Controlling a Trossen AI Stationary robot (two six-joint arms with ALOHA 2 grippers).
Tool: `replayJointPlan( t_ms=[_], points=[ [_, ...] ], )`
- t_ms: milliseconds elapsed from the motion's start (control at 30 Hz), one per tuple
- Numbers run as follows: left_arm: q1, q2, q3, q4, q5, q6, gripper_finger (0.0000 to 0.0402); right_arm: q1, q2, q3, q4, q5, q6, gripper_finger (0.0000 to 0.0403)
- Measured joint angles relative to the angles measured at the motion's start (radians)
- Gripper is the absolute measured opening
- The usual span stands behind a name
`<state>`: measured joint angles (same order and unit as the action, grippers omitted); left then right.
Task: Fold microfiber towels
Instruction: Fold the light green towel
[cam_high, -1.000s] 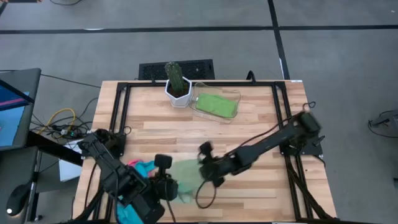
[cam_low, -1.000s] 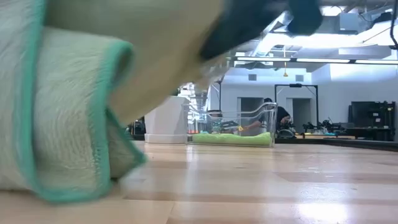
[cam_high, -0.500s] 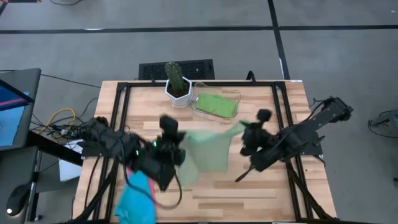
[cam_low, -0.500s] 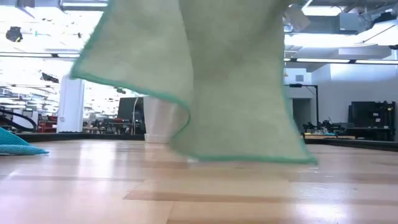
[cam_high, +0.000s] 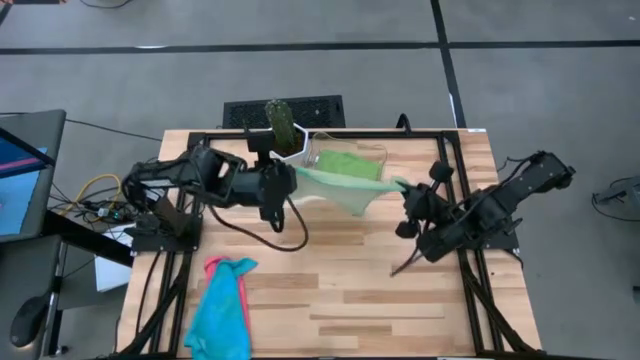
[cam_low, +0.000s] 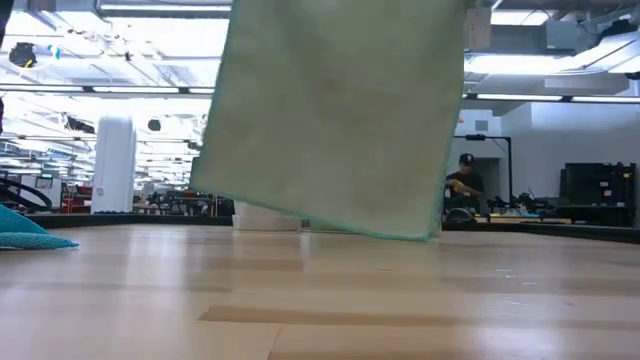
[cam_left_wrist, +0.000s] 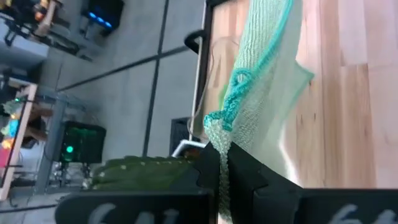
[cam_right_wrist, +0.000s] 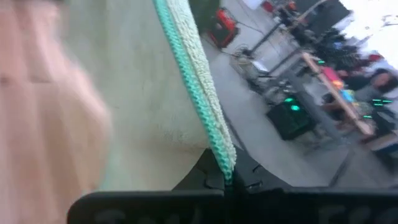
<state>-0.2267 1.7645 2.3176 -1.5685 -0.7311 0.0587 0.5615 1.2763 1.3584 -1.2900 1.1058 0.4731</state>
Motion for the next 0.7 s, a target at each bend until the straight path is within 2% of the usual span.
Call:
replayJointPlan(
  t_ms=[167,267,367,533,600,700],
  points=[
    [-0.070,0.000,-0.124,-0.002,0.023,-0.123,0.0000,0.103,0.061,-0.001,-0.024,-0.027,0.129,0.0010],
    [-0.149,0.002,-0.213,0.000,0.055,-0.223,0.0000,0.179,0.112,0.000,-0.020,-0.088,0.182,0.0010],
    [-0.223,0.004,-0.297,0.018,0.053,-0.207,0.0000,0.230,0.166,0.000,-0.036,-0.100,0.181,0.0010],
    [-0.252,0.003,-0.338,0.006,-0.199,-0.118,0.0000,0.197,0.190,0.000,-0.180,-0.061,0.240,0.0010],
    [-0.229,0.003,-0.339,0.003,-0.260,-0.074,0.0000,0.166,0.184,0.000,-0.226,-0.052,0.261,0.0010],
    [-0.173,-0.004,-0.339,0.004,-0.298,-0.020,0.0000,0.116,0.156,0.000,-0.269,-0.009,0.255,0.0010]
  ],
)
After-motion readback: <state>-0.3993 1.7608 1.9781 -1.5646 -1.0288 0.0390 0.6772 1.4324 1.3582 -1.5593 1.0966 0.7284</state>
